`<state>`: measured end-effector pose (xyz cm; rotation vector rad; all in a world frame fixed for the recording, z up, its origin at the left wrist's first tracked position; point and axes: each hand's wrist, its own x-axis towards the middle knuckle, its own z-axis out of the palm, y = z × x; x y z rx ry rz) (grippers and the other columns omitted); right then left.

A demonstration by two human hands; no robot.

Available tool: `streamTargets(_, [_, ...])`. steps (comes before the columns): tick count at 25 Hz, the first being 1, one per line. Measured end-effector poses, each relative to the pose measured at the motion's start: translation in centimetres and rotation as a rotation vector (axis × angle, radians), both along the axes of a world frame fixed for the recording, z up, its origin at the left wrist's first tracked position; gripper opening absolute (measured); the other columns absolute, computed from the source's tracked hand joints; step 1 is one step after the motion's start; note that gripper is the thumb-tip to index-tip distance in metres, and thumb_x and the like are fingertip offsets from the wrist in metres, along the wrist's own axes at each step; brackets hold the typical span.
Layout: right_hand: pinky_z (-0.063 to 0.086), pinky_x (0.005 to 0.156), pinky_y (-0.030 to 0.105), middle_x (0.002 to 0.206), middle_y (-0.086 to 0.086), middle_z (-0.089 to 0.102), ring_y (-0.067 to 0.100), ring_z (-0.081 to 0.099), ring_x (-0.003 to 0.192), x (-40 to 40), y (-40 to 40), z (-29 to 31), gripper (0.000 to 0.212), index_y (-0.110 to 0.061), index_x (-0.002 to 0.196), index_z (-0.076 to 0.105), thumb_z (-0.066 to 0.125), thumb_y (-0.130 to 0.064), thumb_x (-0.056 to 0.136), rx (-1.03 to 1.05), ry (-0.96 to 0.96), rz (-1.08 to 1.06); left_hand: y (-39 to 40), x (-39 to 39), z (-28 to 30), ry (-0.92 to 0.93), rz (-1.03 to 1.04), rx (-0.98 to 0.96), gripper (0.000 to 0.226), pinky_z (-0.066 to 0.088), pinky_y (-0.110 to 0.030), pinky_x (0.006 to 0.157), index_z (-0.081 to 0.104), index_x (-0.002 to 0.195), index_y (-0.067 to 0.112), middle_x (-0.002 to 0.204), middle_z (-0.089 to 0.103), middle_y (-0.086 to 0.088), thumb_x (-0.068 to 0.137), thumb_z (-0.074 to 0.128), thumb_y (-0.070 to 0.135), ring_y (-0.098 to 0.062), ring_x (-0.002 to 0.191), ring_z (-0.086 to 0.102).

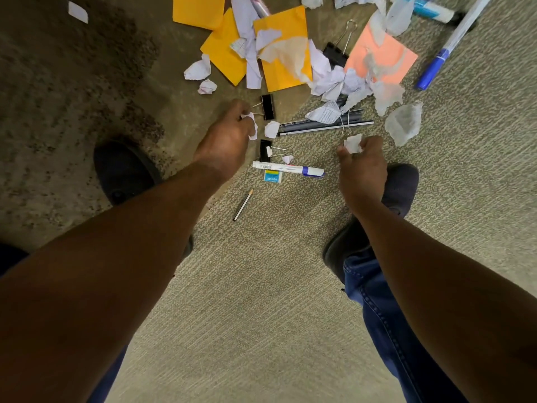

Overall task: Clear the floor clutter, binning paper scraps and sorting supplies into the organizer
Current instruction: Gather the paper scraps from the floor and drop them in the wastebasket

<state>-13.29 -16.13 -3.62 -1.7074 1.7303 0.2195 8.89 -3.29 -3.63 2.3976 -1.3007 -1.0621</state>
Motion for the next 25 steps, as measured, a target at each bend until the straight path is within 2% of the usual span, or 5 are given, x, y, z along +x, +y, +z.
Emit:
streamTargets(6, [0.03,0.067,0.027,0.091,0.003,0.058,0.021,0.051,0.08,-0.3,-2.1,-1.3,0.021,-0.012,0.102,0.049,0.057,-0.028,0.092,-0.018,-0.028,0.183,-0.1,0.6,-0.1,-0.063,-0.138,-0.012,0.022,0.048,-0.038,0.076,0.063,0.096,0.004,0.104,0.058,-0.015,0.08,0.056,-0.01,-0.033,0.095,0.055])
streamTargets(12, [0.023,0.051,0.028,0.08,0.002,0.049,0.017,0.042,0.067,1.0,-0.8,0.7,0.014,-0.015,0.094,0.042,0.042,-0.028,0.099,0.055,-0.091,0.25,0.1,-0.2,0.8,0.082,0.312,-0.055,0.028,0.043,-0.022,0.074,0.063,0.109,0.011,0.098,0.055,0.0,0.085,0.058,-0.002,-0.012,0.087,0.052])
streamTargets(16, [0.025,0.045,0.021,0.07,-0.004,0.044,0.008,0.04,0.058,3.9,2.1,1.2,0.005,-0.019,0.095,0.039,0.04,-0.016,0.099,0.149,-0.104,0.389,0.1,-0.9,1.3,0.19,0.512,-0.014,0.012,0.038,-0.009,0.072,0.068,0.09,0.009,0.089,0.058,0.003,0.088,0.058,0.004,0.004,0.081,0.052])
streamTargets(21, [0.033,0.059,0.026,0.093,0.008,0.058,0.021,0.054,0.08,6.7,3.8,0.6,0.022,-0.011,0.107,0.05,0.056,-0.028,0.095,0.202,0.009,0.512,0.2,0.1,0.8,0.392,0.698,0.135,0.014,0.044,-0.025,0.064,0.061,0.083,0.019,0.097,0.068,-0.005,0.089,0.057,0.007,-0.015,0.077,0.057])
streamTargets(25, [0.048,0.069,0.034,0.105,0.013,0.062,0.027,0.061,0.091,7.7,4.5,0.3,0.031,-0.008,0.114,0.05,0.061,-0.027,0.092,0.205,0.164,0.616,-0.1,1.1,1.1,0.554,0.884,0.185,0.036,0.035,-0.022,0.051,0.058,0.065,0.021,0.073,0.062,-0.004,0.088,0.04,0.001,-0.014,0.054,0.045])
